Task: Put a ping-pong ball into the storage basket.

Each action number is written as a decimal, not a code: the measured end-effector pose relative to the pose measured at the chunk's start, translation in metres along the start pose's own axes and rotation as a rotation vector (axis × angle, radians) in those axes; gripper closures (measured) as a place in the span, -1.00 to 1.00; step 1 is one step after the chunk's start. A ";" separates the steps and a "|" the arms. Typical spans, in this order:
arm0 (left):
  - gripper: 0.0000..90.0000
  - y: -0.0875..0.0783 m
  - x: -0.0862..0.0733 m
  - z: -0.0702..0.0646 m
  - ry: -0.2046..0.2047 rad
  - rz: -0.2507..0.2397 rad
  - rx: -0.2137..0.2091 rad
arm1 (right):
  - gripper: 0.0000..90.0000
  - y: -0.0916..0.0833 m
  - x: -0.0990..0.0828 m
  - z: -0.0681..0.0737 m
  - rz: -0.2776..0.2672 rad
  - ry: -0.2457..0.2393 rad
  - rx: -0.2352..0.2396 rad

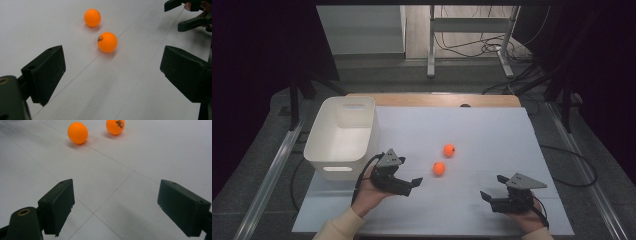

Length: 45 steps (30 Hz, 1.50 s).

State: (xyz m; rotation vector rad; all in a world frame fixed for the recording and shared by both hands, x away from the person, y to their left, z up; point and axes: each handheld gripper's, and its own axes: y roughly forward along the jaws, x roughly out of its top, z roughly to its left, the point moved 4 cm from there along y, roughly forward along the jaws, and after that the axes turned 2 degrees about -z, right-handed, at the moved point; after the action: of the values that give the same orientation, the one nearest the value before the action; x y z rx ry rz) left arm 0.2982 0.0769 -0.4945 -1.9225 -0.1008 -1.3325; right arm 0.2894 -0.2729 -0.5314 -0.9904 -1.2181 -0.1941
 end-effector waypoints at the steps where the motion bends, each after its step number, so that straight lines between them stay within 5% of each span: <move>1: -0.84 0.000 0.000 0.000 0.000 0.000 0.000 | -0.67 0.000 0.000 0.000 0.000 0.000 0.000; 45: -0.84 0.031 0.013 -0.003 0.007 0.034 -0.029 | -0.67 0.001 -0.001 -0.001 0.010 -0.006 -0.006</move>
State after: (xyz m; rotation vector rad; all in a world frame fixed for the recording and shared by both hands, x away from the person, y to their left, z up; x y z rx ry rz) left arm 0.3166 0.0493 -0.4999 -1.9357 -0.0450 -1.3244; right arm 0.2898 -0.2733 -0.5327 -1.0027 -1.2190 -0.1873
